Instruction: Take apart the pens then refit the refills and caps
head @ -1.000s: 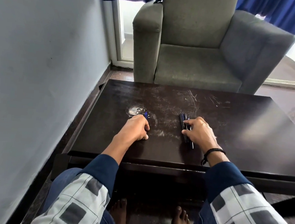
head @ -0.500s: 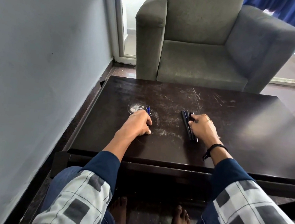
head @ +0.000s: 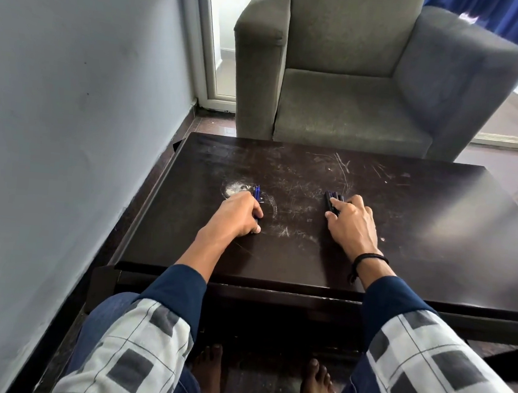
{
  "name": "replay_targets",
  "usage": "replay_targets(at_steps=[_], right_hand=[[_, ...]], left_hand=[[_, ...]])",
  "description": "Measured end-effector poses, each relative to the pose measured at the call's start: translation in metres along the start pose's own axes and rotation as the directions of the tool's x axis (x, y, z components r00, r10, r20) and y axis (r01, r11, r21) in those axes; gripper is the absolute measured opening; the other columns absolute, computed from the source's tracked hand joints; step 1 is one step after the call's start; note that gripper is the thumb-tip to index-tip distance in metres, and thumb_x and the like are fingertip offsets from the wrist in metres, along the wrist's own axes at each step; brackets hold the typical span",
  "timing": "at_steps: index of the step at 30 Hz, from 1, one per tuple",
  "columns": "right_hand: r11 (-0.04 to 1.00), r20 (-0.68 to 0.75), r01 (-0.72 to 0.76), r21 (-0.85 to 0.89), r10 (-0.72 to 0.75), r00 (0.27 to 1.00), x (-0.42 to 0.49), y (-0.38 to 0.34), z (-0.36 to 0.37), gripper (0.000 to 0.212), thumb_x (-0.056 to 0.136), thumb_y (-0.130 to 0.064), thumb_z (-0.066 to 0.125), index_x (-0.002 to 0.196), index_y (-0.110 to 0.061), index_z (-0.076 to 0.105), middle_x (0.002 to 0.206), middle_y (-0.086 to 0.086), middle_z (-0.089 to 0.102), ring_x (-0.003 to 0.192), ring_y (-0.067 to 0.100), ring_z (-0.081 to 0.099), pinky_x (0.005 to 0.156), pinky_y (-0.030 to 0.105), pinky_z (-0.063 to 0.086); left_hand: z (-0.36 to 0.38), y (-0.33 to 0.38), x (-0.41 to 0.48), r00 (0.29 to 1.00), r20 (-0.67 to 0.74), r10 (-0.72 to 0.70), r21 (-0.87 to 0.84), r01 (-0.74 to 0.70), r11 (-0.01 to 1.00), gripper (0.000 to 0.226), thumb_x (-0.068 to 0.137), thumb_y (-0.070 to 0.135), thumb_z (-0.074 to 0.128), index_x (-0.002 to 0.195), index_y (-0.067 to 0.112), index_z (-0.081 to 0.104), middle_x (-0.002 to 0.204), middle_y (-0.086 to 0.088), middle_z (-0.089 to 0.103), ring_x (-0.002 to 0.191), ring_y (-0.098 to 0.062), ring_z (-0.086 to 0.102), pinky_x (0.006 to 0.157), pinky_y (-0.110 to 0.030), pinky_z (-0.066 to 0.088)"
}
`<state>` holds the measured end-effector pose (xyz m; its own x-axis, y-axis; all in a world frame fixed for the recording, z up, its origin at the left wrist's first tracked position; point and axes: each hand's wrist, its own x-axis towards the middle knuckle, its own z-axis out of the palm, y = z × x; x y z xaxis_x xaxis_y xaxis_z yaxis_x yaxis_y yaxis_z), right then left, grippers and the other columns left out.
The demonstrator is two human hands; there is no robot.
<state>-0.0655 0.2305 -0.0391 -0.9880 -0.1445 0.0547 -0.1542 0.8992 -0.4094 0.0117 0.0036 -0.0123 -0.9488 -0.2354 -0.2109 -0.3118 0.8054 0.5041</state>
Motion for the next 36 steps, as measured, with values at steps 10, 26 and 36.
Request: replay_targets(at_steps=[10, 26, 36], right_hand=[[0.996, 0.019, -0.080, 0.030, 0.079, 0.997, 0.003, -0.001, -0.004, 0.048, 0.097, -0.041, 0.060, 0.131, -0.007, 0.061, 0.138, 0.015, 0.047, 0.124, 0.040, 0.046, 0.106, 0.043, 0.038], [0.986, 0.025, -0.133, 0.100, 0.131, 0.991, 0.005, 0.009, -0.015, 0.049, 0.090, -0.040, 0.070, 0.125, -0.007, 0.062, 0.138, 0.012, 0.046, 0.121, 0.038, 0.054, 0.095, 0.040, 0.046], [0.961, -0.038, -0.200, 0.192, 0.211, 0.977, 0.004, 0.010, -0.021, 0.027, 0.089, -0.034, 0.068, 0.106, -0.015, 0.075, 0.122, 0.012, 0.068, 0.111, 0.035, 0.063, 0.088, 0.035, 0.048]], left_hand=[[0.002, -0.001, 0.002, 1.000, 0.001, -0.014, -0.006, 0.014, 1.000, 0.036, 0.080, 0.010, 0.086, 0.115, 0.016, 0.078, 0.100, -0.001, 0.075, 0.086, -0.014, 0.072, 0.070, -0.020, 0.049], [0.003, -0.006, 0.006, 1.000, 0.004, 0.000, 0.009, 0.000, 1.000, 0.038, 0.080, 0.011, 0.086, 0.116, 0.017, 0.077, 0.109, -0.004, 0.076, 0.092, -0.013, 0.069, 0.080, -0.022, 0.051], [0.002, -0.007, 0.004, 0.999, -0.017, 0.033, -0.003, -0.033, 0.999, 0.042, 0.079, 0.010, 0.086, 0.120, 0.017, 0.076, 0.109, -0.004, 0.075, 0.097, -0.016, 0.070, 0.089, -0.028, 0.055]])
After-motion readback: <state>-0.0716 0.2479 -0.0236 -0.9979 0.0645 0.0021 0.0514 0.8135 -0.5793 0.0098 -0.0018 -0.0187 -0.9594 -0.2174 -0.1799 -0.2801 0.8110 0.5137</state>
